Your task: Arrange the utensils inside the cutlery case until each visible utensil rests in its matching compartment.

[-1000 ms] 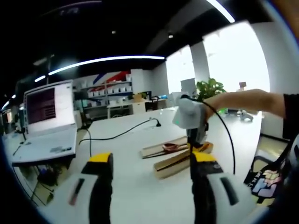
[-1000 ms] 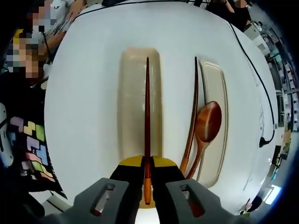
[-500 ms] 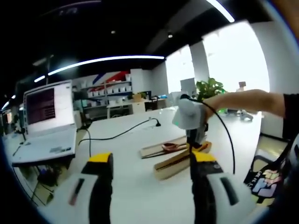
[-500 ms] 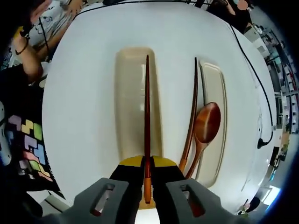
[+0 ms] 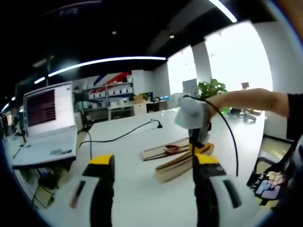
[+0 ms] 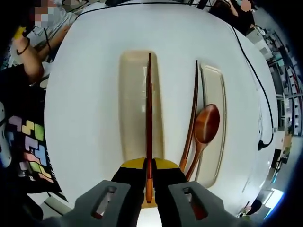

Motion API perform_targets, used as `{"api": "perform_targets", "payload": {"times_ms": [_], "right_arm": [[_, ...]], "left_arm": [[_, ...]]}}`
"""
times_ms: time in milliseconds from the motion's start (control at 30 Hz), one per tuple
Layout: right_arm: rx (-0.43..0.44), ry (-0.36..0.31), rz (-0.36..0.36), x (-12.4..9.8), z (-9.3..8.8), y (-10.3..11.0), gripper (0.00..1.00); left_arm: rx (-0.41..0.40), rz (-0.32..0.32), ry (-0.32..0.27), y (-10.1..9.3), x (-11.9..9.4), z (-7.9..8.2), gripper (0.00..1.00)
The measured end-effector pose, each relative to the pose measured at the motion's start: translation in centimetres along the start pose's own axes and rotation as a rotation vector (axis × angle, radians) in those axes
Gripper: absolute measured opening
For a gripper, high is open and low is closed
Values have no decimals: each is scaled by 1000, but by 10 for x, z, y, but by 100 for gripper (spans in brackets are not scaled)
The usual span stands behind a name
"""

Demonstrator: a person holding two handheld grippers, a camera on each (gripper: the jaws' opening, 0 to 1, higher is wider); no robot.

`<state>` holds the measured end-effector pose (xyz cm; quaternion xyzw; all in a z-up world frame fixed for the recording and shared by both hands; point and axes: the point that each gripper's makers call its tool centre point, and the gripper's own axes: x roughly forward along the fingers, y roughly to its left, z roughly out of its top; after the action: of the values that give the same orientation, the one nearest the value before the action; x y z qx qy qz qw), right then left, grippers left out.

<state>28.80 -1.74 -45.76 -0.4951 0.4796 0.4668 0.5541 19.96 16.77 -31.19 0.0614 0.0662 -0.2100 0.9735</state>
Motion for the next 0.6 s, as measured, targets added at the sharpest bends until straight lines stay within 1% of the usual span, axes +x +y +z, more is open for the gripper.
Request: {"api": "perform_targets", "payload": {"times_ms": [333, 433, 533, 600], "right_arm": [[6, 6, -5, 1, -3, -2, 4], [10, -2, 5, -1, -3, -1, 4], [8, -8, -1, -7, -1, -2, 4], [12, -24, -11, -14, 2, -5, 4]], "left_arm": [[2, -1, 6, 1, 1, -1, 70], [3, -3, 5, 0, 1, -1, 70], [3, -5, 2, -1, 0, 0, 70], [4, -3, 3, -1, 1, -1, 70]]}}
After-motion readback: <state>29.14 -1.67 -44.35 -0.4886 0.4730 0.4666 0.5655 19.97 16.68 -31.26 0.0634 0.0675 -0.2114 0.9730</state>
